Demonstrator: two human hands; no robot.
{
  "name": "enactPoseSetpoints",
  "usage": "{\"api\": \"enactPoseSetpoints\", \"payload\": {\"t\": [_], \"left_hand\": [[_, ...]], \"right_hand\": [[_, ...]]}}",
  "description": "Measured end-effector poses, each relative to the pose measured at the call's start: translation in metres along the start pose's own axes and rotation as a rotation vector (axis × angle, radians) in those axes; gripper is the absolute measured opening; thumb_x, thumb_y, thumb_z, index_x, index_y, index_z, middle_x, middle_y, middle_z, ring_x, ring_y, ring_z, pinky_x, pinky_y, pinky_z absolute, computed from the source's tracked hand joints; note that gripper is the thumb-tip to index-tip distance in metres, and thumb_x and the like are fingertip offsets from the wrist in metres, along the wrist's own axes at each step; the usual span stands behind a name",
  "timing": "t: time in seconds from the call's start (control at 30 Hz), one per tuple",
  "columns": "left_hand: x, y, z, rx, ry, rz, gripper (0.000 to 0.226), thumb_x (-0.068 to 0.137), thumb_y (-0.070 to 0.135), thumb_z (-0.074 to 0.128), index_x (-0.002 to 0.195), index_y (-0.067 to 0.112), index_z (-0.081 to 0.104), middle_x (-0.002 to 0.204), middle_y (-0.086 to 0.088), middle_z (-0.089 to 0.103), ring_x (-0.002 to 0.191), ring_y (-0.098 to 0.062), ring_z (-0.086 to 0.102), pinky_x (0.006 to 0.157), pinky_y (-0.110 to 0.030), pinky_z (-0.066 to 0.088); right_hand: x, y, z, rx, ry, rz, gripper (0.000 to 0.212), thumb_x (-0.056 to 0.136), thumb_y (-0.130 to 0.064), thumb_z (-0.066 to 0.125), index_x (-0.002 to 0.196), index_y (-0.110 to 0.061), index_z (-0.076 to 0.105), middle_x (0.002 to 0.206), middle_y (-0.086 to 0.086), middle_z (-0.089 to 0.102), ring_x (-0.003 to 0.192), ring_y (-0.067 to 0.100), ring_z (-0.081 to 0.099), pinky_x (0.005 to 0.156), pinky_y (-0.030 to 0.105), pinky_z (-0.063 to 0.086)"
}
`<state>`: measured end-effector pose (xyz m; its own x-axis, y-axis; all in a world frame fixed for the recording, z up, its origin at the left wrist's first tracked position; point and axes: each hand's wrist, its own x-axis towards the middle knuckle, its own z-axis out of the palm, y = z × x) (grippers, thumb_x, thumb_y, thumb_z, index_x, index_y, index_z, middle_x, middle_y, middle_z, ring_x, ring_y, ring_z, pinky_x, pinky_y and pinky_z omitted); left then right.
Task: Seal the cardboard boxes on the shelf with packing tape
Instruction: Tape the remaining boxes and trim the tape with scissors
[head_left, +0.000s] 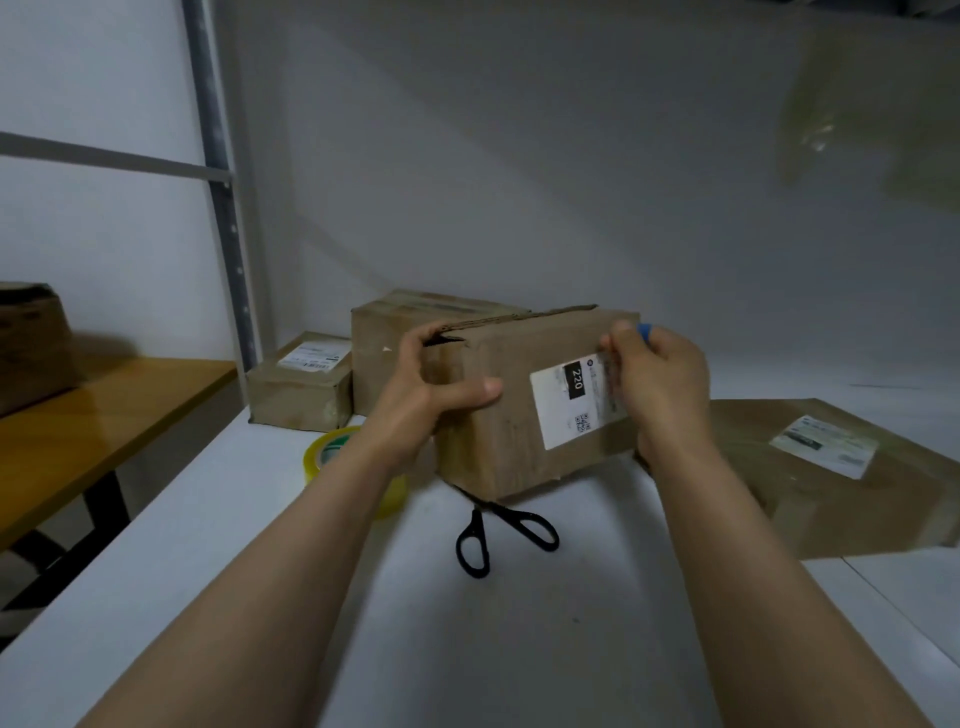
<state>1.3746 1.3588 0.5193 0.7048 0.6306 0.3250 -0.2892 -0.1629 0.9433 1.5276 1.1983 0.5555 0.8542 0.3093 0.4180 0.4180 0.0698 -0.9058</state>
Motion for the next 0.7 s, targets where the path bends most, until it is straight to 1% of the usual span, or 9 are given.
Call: {"api": "enactPoseSetpoints", "payload": {"t": [0.13, 0.2, 0.3, 0.37, 0.47, 0.5, 0.57, 0.63, 0.7], "left_hand": [[-0.002, -0.009, -0.015, -0.09, 0.01, -0.027, 0.094, 0.052, 0.032, 0.09, 0.135, 0.037, 0.046, 0.127, 0.005, 0.064, 0.107, -0.018, 0.07, 0.085, -0.049, 0.06], [-0.002, -0.013, -0.023, -0.155, 0.006, -0.046, 0.092, 0.051, 0.034, 0.087, 0.134, 0.035, 0.047, 0.128, 0.003, 0.065, 0.114, -0.028, 0.066, 0.082, -0.051, 0.059], [-0.003, -0.013, -0.031, -0.186, -0.08, 0.019, 0.095, 0.053, 0.024, 0.086, 0.136, 0.039, 0.044, 0.135, -0.002, 0.059, 0.119, -0.031, 0.062, 0.081, -0.047, 0.057], [-0.003, -0.013, -0.033, -0.161, -0.145, 0.091, 0.106, 0.053, 0.014, 0.087, 0.142, 0.042, 0.035, 0.142, -0.006, 0.05, 0.124, -0.03, 0.059, 0.093, -0.048, 0.055], [-0.004, -0.015, -0.034, -0.092, -0.222, 0.145, 0.111, 0.053, 0.006, 0.088, 0.142, 0.044, 0.033, 0.147, -0.008, 0.042, 0.132, -0.031, 0.052, 0.105, -0.053, 0.048], [-0.004, -0.016, -0.034, -0.056, -0.239, 0.156, 0.108, 0.053, 0.005, 0.088, 0.139, 0.046, 0.036, 0.147, -0.007, 0.042, 0.134, -0.03, 0.05, 0.106, -0.054, 0.048], [-0.005, -0.018, -0.033, 0.02, -0.254, 0.173, 0.104, 0.055, 0.0, 0.087, 0.133, 0.047, 0.039, 0.148, -0.004, 0.04, 0.136, -0.026, 0.047, 0.106, -0.05, 0.049], [-0.006, -0.02, -0.031, 0.118, -0.233, 0.208, 0.102, 0.056, -0.002, 0.085, 0.132, 0.049, 0.041, 0.159, 0.005, 0.026, 0.145, -0.018, 0.036, 0.111, -0.046, 0.045], [-0.007, -0.022, -0.028, 0.264, -0.201, 0.268, 0.102, 0.054, 0.0, 0.086, 0.131, 0.051, 0.044, 0.162, 0.024, 0.004, 0.152, -0.009, 0.019, 0.117, -0.045, 0.037]], "right_hand": [[0.003, 0.019, 0.005, -0.101, 0.078, -0.11, 0.012, 0.099, -0.042, 0.053, 0.098, -0.033, 0.061, 0.113, -0.001, 0.059, 0.093, 0.011, 0.066, 0.079, 0.031, 0.056], [0.008, 0.024, 0.001, -0.088, 0.052, -0.108, 0.022, 0.098, -0.045, 0.055, 0.117, -0.036, 0.058, 0.127, -0.003, 0.053, 0.105, 0.011, 0.063, 0.084, 0.031, 0.056], [0.012, 0.03, -0.006, -0.015, -0.137, -0.059, 0.037, 0.099, -0.04, 0.057, 0.135, -0.039, 0.049, 0.118, -0.005, 0.064, 0.101, 0.013, 0.067, 0.085, 0.037, 0.056], [0.013, 0.035, -0.009, 0.072, -0.247, -0.02, 0.034, 0.1, -0.025, 0.057, 0.131, -0.037, 0.05, 0.11, -0.002, 0.069, 0.096, 0.015, 0.071, 0.083, 0.039, 0.058], [0.014, 0.039, -0.01, 0.233, -0.268, 0.005, 0.032, 0.095, -0.008, 0.054, 0.116, -0.032, 0.052, 0.103, -0.003, 0.068, 0.092, 0.013, 0.07, 0.078, 0.036, 0.055], [0.014, 0.041, -0.011, 0.292, -0.257, 0.009, 0.024, 0.093, -0.011, 0.052, 0.109, -0.03, 0.052, 0.097, -0.006, 0.065, 0.089, 0.011, 0.066, 0.076, 0.035, 0.051], [0.014, 0.043, -0.012, 0.418, -0.218, 0.052, 0.009, 0.091, -0.032, 0.053, 0.095, -0.027, 0.048, 0.09, -0.008, 0.054, 0.086, 0.01, 0.055, 0.076, 0.033, 0.043], [0.013, 0.045, -0.014, 0.459, -0.194, 0.102, 0.03, 0.086, -0.055, 0.055, 0.091, -0.028, 0.043, 0.096, -0.004, 0.048, 0.091, 0.014, 0.048, 0.08, 0.037, 0.041], [0.011, 0.049, -0.015, 0.447, -0.2, 0.116, 0.041, 0.084, -0.065, 0.055, 0.096, -0.028, 0.043, 0.104, -0.002, 0.051, 0.095, 0.015, 0.052, 0.082, 0.042, 0.047]]}}
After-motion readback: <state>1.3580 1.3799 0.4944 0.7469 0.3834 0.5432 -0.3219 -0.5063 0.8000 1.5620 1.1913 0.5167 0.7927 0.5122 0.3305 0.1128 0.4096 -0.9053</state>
